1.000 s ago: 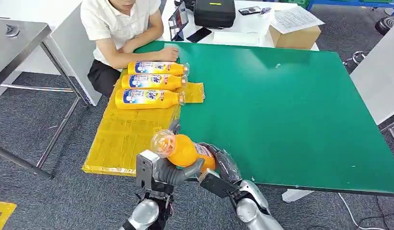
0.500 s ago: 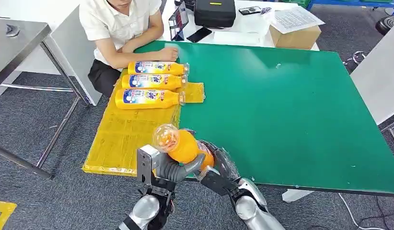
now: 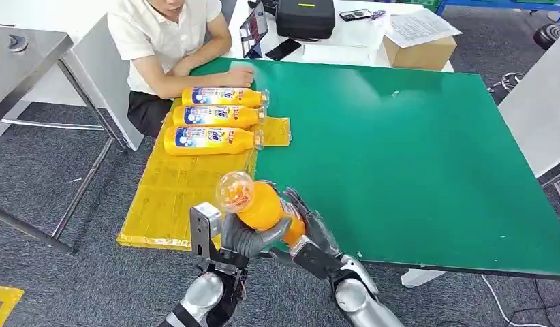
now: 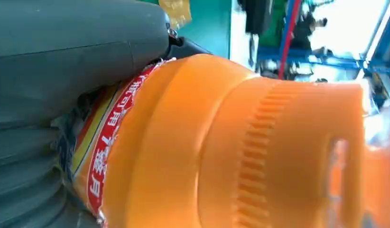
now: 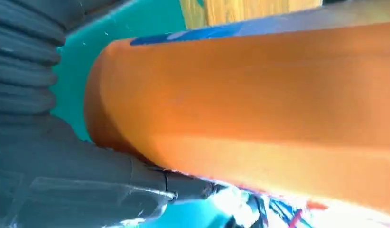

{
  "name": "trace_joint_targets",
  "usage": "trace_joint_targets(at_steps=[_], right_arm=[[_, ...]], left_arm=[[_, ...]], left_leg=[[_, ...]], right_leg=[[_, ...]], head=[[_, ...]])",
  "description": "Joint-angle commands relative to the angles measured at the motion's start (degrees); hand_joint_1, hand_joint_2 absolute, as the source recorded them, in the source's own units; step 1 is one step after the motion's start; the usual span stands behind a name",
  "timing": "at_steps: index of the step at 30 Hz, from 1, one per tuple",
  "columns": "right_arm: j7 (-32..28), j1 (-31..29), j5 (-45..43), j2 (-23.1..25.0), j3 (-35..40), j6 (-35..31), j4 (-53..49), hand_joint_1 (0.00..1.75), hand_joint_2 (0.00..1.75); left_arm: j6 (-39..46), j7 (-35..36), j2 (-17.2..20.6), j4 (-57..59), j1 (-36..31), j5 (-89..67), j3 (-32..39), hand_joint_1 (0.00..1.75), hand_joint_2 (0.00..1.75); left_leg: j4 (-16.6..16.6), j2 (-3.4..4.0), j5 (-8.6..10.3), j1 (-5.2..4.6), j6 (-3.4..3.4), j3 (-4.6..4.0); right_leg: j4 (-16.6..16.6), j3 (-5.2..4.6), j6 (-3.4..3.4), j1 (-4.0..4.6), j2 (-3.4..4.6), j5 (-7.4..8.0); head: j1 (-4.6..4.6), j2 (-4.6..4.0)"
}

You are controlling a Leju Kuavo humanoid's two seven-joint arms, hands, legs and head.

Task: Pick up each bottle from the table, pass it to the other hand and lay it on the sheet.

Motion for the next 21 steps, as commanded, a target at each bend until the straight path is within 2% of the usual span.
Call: trace_joint_targets(at_steps=[1,3,4,6,9,11,12,14,15,16,17,19,21], right_arm=[[-4.6,9.3,1.8,1.9,-24.0,-23.9,-17.0,0.00,0.00],[-4.6,9.5,1.8,2.2,-24.2,-23.5,-17.4,0.00,0.00],[-6.3,9.9,1.3,5.3,-28.6,-24.8,-18.6,0.00,0.00],[-8.6,10.4,6.4,12.6,-41.2,-24.8,-24.2,0.00,0.00],[-8.6,10.5,6.5,14.5,-46.4,-24.8,-29.9,0.00,0.00],[-8.6,10.4,8.7,15.2,-48.0,-24.8,-31.7,0.00,0.00],[-8.6,10.2,8.3,15.8,-48.6,-24.8,-32.4,0.00,0.00],[-8.6,10.1,7.0,15.9,-47.7,-24.8,-31.5,0.00,0.00],[-8.6,10.1,7.0,15.9,-47.7,-24.8,-31.5,0.00,0.00],[-8.6,8.3,6.3,14.3,-46.1,-24.8,-28.3,0.00,0.00],[-8.6,9.5,6.4,14.5,-44.4,-24.8,-28.5,0.00,0.00],[-8.6,8.5,5.0,14.0,-42.4,-24.8,-25.7,0.00,0.00],[-8.6,8.5,5.0,14.0,-42.4,-24.8,-25.7,0.00,0.00]], left_arm=[[11.2,-3.9,5.8,-10.8,7.9,-14.9,6.9,1.75,1.75],[10.9,-3.8,5.7,-10.9,7.9,-15.0,7.1,1.75,1.75],[13.8,-4.8,5.0,-10.7,8.1,-17.9,8.1,1.75,1.75],[18.0,-5.9,4.2,-11.9,8.8,-21.6,10.7,1.75,1.75],[13.0,-5.6,3.2,-16.4,10.1,-13.3,13.9,1.75,1.75],[17.8,-8.3,2.7,-17.5,10.1,-17.4,14.2,1.75,1.75],[19.8,-8.1,3.2,-16.6,9.6,-20.9,13.6,1.75,1.75],[19.9,-5.0,2.0,-12.1,9.1,-37.2,16.6,1.75,1.75],[19.9,-5.0,2.0,-12.1,9.1,-37.2,16.6,1.75,1.75],[19.9,-2.8,2.0,-7.3,9.9,-52.0,18.2,1.75,1.75],[19.9,1.5,2.3,-4.7,6.6,-58.3,17.6,1.75,1.75],[19.9,13.5,3.5,1.2,3.6,-84.4,18.4,1.75,1.75],[19.9,13.5,3.5,1.2,3.6,-84.4,18.4,1.75,1.75]], left_leg=[[-0.1,-0.04,-0.01,-0.06,-0.08,0.05],[0.0,-0.02,-0.04,0.01,-0.10,0.00],[0.0,-0.10,-0.01,-0.02,-0.07,-0.02],[0.0,-0.08,-0.03,0.00,-0.11,-0.07],[0.1,-0.05,-0.01,-0.02,-0.10,-0.24],[0.1,-0.10,-0.09,0.02,-0.26,-0.04],[0.1,-0.19,-0.03,0.03,-0.15,-0.16],[0.0,-0.17,0.05,-0.02,-0.04,-0.17],[0.0,-0.12,0.01,0.01,-0.10,-0.07],[-0.1,-0.04,0.05,-0.01,-0.08,0.04],[-0.1,-0.05,0.04,0.00,-0.12,0.12],[-0.1,-0.14,0.09,0.01,-0.11,0.14],[-0.1,-0.07,0.10,0.02,-0.08,0.09]], right_leg=[[0.0,0.00,-0.08,-0.06,-0.04,-0.06],[0.0,-0.03,-0.11,0.02,-0.04,-0.06],[0.0,-0.03,-0.08,-0.02,-0.12,-0.06],[0.1,-0.10,-0.12,-0.01,-0.06,-0.06],[0.2,-0.30,-0.11,-0.02,-0.04,-0.04],[0.3,-0.14,-0.29,0.02,-0.07,-0.17],[0.2,-0.19,-0.16,0.04,-0.20,-0.10],[0.1,-0.19,-0.07,-0.02,-0.18,-0.04],[0.1,-0.11,-0.13,0.01,-0.12,-0.07],[0.0,-0.01,-0.10,-0.01,-0.05,-0.02],[0.0,0.07,-0.15,-0.01,-0.05,-0.04],[-0.1,0.11,-0.14,0.00,-0.14,-0.01],[-0.1,0.04,-0.10,0.01,-0.08,0.03]], head=[[-0.02,0.00],[-0.02,0.00],[-0.02,0.00],[0.00,0.00],[0.02,0.00],[-0.02,0.00],[-0.02,0.00],[0.00,0.00],[0.02,0.00],[-0.02,0.00],[-0.02,0.00],[0.00,0.00],[0.00,0.00]])
